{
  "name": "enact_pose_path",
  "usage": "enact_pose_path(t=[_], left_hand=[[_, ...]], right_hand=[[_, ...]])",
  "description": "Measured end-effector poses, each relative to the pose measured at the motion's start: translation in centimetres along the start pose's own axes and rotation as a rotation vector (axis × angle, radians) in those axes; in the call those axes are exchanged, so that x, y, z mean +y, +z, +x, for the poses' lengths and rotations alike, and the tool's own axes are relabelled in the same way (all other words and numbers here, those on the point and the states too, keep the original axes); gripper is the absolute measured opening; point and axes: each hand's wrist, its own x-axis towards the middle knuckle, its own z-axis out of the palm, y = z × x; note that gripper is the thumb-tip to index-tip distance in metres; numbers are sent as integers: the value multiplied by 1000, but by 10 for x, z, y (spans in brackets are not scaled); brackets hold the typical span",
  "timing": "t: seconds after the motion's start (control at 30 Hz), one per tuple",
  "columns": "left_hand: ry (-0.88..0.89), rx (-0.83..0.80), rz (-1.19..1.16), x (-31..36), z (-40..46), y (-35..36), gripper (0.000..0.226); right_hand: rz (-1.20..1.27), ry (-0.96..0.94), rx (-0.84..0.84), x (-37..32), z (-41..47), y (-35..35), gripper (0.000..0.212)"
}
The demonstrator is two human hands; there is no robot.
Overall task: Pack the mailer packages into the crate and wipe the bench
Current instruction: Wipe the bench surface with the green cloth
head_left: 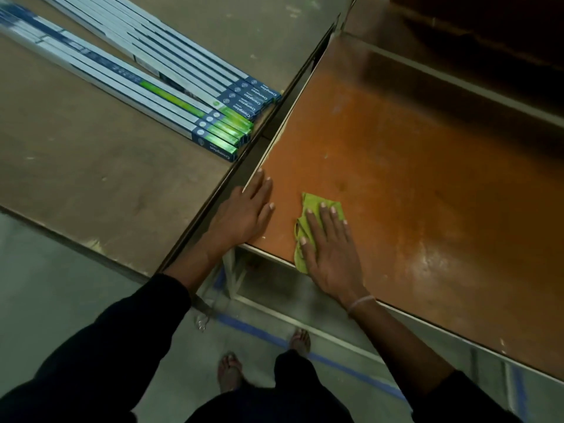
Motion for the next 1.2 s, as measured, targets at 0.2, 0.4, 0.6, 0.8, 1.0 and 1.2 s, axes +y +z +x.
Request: enact_pose_path(t=[0.2, 0.4, 0.6, 0.8, 1.0, 1.2], left_hand=[[-6, 10, 70, 6, -3, -5, 74], [14, 46, 39, 32, -12, -5, 62], [159, 19, -142, 89, -32, 10, 61], [53, 5, -296, 148, -37, 5, 66], [-173, -110, -494, 164, -21, 0, 69], [-97, -114, -722, 167, -16, 0, 36]], right_hand=[[-20, 262, 42, 14, -23, -2, 62], [151, 198, -73, 20, -34, -13, 68], [584, 373, 149, 39, -36, -49, 46], [445, 547, 29, 62, -45, -47, 57], [746, 699, -18, 70, -40, -53, 39], [1269, 673, -45, 98, -45, -45, 29]])
